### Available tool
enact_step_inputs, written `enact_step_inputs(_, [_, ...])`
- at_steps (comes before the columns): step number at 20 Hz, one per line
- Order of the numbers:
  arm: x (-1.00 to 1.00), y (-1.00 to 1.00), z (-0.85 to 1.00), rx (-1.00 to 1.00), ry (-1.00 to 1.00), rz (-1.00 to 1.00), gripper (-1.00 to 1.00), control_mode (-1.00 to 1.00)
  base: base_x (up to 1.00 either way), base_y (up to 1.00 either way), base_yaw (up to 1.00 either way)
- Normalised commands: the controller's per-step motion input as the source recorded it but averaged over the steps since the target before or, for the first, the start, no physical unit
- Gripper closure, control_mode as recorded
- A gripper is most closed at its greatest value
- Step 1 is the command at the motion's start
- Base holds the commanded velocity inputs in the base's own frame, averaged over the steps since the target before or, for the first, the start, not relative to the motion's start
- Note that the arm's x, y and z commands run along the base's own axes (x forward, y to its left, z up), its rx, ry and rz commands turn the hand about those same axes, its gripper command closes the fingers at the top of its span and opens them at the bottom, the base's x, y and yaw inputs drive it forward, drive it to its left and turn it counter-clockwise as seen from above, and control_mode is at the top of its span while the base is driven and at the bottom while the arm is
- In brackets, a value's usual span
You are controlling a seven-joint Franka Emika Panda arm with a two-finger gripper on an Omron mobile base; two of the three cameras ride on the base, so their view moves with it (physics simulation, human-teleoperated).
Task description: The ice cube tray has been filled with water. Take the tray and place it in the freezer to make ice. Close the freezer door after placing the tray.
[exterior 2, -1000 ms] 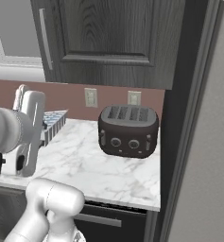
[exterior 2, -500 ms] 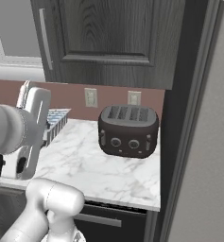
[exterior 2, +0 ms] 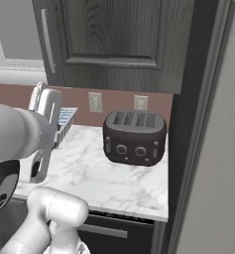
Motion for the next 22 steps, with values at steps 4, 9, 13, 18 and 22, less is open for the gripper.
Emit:
enact_step_inputs(4, [0.03, -0.01, 0.0, 0.0, -0.07, 0.0, 1.0, -1.0, 0.0, 0.0, 0.0])
enact_step_inputs(9, [0.0, 0.0, 0.0, 0.0, -0.13, 0.0, 1.0, -1.0, 0.0, 0.0, 0.0])
enact_step_inputs(13, [0.0, 0.0, 0.0, 0.0, -0.12, 0.0, 1.0, -1.0, 0.0, 0.0, 0.0])
enact_step_inputs(18, [0.04, -0.02, 0.0, 0.0, -0.11, 0.0, 1.0, -1.0, 0.0, 0.0, 0.0])
enact_step_inputs(22, [0.02, -0.03, 0.0, 0.0, -0.08, 0.0, 1.0, -1.0, 0.0, 0.0, 0.0])
